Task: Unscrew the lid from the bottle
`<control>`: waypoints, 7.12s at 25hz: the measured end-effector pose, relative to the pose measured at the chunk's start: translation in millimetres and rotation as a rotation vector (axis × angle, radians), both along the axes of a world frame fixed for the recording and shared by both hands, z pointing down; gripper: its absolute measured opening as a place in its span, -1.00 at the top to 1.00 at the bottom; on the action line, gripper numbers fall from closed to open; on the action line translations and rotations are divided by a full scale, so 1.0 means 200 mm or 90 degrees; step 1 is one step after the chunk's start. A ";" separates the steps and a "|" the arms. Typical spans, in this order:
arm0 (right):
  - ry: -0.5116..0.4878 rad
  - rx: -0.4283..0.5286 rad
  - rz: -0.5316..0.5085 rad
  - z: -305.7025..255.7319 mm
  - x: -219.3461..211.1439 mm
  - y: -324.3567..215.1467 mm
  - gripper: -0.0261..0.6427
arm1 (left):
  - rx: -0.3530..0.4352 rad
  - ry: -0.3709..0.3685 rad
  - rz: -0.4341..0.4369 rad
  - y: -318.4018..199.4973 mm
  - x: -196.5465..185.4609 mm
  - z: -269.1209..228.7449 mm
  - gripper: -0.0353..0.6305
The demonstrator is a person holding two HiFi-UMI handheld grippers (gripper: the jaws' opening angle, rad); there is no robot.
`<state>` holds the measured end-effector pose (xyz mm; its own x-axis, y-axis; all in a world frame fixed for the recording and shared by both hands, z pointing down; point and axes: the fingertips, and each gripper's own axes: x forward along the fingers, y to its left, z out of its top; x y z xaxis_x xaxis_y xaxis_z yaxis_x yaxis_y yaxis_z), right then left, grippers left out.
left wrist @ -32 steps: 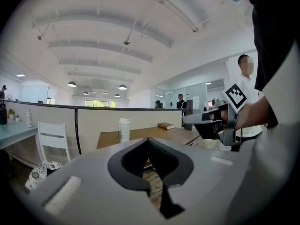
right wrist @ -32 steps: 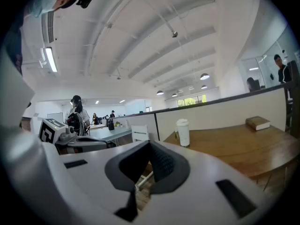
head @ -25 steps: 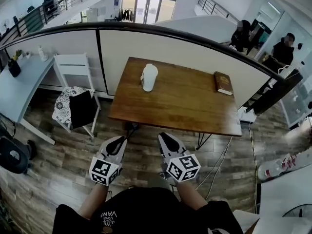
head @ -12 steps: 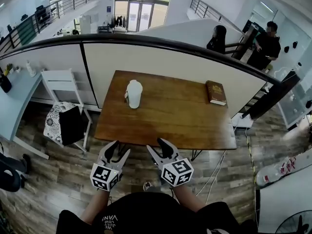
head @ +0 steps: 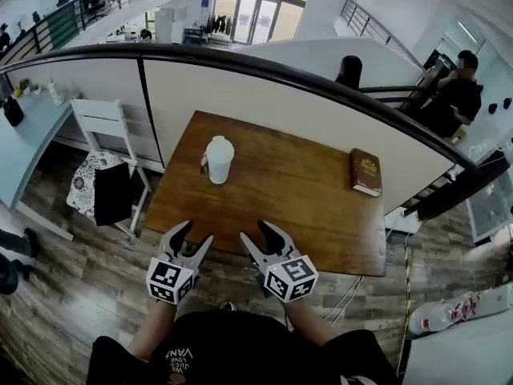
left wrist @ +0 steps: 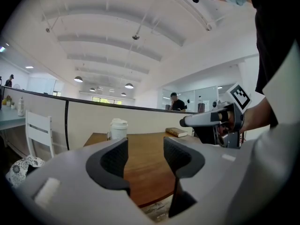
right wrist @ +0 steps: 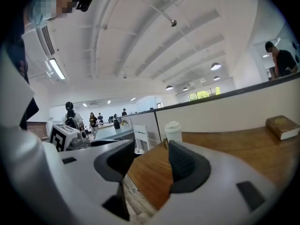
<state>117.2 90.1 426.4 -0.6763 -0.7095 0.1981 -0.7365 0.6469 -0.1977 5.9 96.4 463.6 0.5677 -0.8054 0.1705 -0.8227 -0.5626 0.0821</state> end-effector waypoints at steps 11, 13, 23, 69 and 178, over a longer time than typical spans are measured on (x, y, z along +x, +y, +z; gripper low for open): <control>0.004 -0.022 0.027 0.07 -0.10 -0.30 0.34 | -0.049 -0.008 0.040 -0.24 -0.05 0.13 0.23; 0.003 -0.026 0.048 0.08 -0.14 -0.34 0.34 | -0.057 -0.016 0.076 -0.30 -0.06 0.16 0.22; -0.011 -0.043 0.169 0.15 -0.25 -0.52 0.34 | -0.094 -0.046 0.236 -0.60 -0.04 0.30 -0.01; 0.126 0.082 -0.102 0.24 -0.45 -1.17 0.03 | -0.060 -0.076 0.177 -1.32 0.20 0.58 -0.32; 0.034 0.108 -0.328 0.18 -0.59 -1.26 -0.13 | -0.069 -0.085 0.167 -1.32 0.20 0.75 -0.22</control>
<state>-0.4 -161.4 463.3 -0.9371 -0.3140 0.1527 -0.3220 0.9462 -0.0307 45.6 -167.9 614.2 0.7211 -0.6070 0.3341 -0.6578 -0.7512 0.0549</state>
